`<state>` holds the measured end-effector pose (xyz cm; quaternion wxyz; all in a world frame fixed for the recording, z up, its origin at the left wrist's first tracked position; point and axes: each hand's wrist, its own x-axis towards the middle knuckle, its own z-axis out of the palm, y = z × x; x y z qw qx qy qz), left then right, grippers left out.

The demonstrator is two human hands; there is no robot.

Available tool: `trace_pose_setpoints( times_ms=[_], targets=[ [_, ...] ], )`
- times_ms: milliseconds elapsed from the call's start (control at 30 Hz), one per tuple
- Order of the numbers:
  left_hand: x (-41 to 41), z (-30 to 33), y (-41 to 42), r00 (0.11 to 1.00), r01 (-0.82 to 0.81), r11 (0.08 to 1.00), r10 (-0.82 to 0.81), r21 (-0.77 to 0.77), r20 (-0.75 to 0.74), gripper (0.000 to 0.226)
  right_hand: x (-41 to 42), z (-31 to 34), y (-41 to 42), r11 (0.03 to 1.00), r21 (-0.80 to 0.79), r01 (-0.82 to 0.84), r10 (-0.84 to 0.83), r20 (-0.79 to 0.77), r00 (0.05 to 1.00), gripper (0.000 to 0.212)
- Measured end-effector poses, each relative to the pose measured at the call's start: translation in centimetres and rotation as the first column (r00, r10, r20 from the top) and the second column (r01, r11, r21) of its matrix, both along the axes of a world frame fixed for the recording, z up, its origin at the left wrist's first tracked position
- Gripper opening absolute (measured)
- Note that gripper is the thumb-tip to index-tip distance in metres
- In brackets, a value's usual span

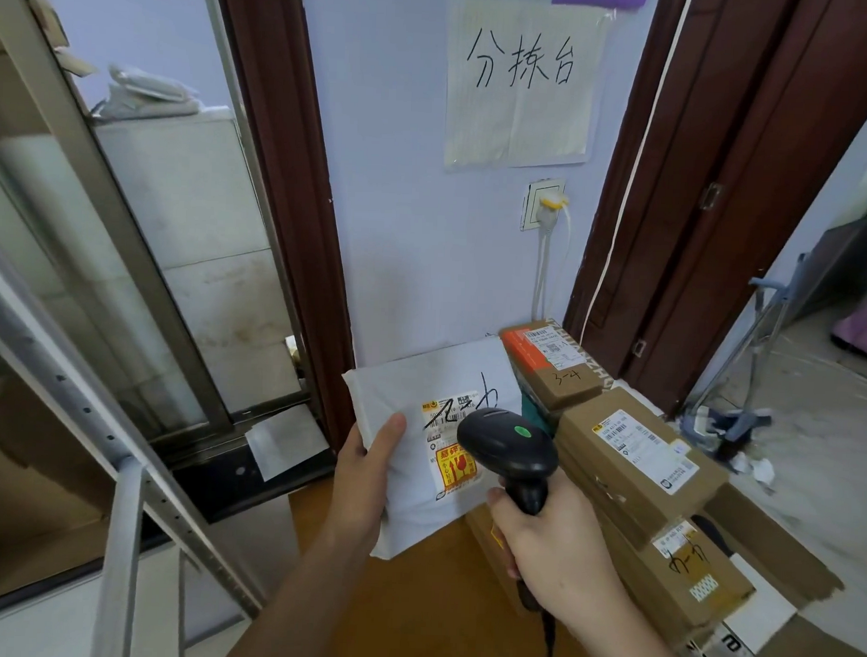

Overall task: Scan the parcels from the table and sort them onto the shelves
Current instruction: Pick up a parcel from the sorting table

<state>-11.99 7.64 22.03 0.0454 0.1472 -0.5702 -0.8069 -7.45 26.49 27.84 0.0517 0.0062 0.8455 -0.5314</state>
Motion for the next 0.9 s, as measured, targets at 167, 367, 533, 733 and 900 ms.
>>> trace_pose_setpoints(
  times_ms=[167,367,533,733,900],
  targets=[
    [0.4,-1.1,-1.0,1.0,-0.021,1.0,0.021,0.004,0.022,0.057,1.1,0.7,-0.4,0.998,0.048,-0.046,0.042,0.092,0.995,0.012],
    [0.5,-2.9,-1.9,0.994,-0.025,1.0,0.024,0.008,0.107,0.027,2.4,1.0,-0.9,1.0,0.014,-0.006,0.004,0.137,0.991,0.009],
    [2.1,-2.8,-2.0,0.995,-0.042,0.999,0.04,0.025,0.09,0.052,3.3,0.8,-0.8,0.998,0.049,-0.036,0.029,0.121,0.992,0.008],
    [5.7,-1.5,-0.7,0.996,-0.087,0.996,0.086,0.016,0.014,0.049,5.0,1.1,0.2,0.987,0.011,-0.161,0.158,0.112,0.981,0.011],
    [9.9,-0.7,2.4,0.981,-0.192,0.981,0.192,-0.003,-0.018,0.037,6.8,0.7,3.0,0.959,0.059,-0.279,0.277,0.044,0.96,0.015]
  ],
)
